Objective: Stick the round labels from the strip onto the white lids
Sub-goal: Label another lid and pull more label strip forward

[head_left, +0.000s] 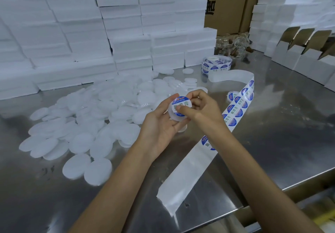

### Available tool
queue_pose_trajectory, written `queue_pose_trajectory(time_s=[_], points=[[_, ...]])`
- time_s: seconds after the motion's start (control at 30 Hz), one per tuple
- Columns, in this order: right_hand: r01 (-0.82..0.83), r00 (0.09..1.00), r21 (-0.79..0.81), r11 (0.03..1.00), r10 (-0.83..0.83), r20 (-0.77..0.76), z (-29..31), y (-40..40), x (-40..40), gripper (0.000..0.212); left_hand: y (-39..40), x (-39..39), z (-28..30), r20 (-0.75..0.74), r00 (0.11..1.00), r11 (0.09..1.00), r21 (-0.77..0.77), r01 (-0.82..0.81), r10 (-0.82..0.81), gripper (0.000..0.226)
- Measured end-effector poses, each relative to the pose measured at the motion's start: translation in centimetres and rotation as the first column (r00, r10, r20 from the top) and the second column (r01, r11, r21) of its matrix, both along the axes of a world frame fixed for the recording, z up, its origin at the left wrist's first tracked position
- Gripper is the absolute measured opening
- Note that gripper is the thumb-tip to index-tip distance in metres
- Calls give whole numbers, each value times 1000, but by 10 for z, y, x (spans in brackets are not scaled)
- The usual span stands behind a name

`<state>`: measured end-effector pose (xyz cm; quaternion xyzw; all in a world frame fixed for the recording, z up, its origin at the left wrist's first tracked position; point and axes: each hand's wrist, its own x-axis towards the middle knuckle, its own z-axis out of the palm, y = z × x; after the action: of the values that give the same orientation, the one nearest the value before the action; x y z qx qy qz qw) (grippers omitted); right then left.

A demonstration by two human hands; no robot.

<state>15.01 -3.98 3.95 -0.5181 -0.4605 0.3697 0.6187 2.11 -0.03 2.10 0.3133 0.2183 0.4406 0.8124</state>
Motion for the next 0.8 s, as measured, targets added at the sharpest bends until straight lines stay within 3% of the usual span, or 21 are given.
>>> queue_pose_trajectory(time_s=[0.57,0.8], points=[[90,976,122,989,-111,185,-27,10,-5,28,3,2,-8,-72,997,995,94,-10,17,34],[315,804,166,934,-356,477,-37,9,4,57,0,1,-1,35,999,999,20,-41,40,46]])
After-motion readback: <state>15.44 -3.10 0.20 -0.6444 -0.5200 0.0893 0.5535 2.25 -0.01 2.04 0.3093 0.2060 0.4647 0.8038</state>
